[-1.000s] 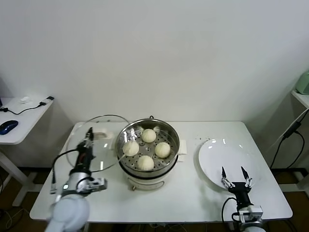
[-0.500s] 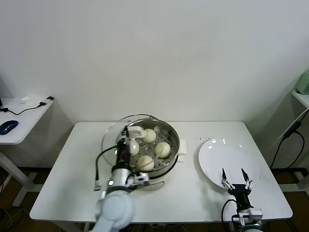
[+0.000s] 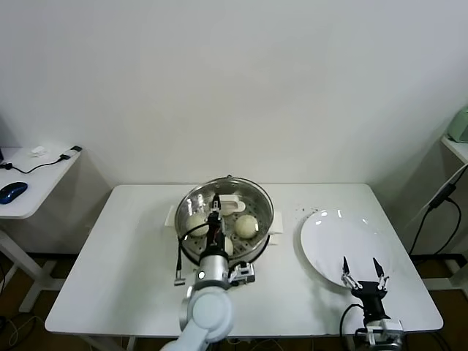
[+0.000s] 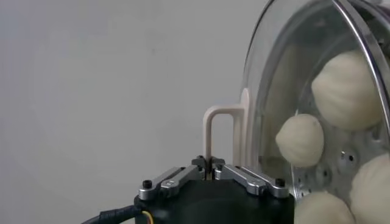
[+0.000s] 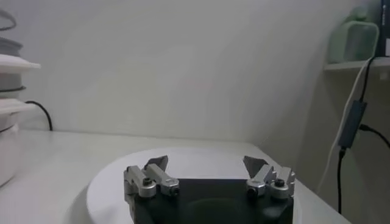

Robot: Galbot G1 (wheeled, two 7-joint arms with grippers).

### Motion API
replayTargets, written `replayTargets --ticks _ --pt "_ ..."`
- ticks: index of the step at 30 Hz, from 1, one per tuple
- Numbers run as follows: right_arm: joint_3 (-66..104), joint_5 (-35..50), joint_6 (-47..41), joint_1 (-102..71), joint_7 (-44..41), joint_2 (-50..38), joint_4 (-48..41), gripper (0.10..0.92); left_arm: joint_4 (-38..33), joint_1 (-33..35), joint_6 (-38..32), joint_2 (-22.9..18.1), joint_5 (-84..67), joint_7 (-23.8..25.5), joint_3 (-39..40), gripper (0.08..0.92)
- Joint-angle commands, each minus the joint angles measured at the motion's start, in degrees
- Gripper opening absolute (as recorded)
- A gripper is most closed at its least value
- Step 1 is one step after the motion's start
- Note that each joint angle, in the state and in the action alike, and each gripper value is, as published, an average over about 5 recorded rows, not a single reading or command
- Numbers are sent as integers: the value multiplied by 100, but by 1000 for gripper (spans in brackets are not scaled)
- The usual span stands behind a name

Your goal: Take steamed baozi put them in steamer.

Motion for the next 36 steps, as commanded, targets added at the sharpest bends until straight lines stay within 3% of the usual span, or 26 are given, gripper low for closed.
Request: replayTargets --ticks 1,10,24,36 --pt "6 -5 87 -5 51 23 14 823 282 -114 107 -150 207 -6 208 133" --pt "2 -40 101 -20 31 63 28 823 407 -135 59 49 158 -54 28 133" --pt "-19 -133 180 17 18 115 -4 823 431 -130 69 23 -20 -72 9 143" --pt "-18 -117 75 145 10 110 -5 823 120 -131 109 229 -216 19 -1 459"
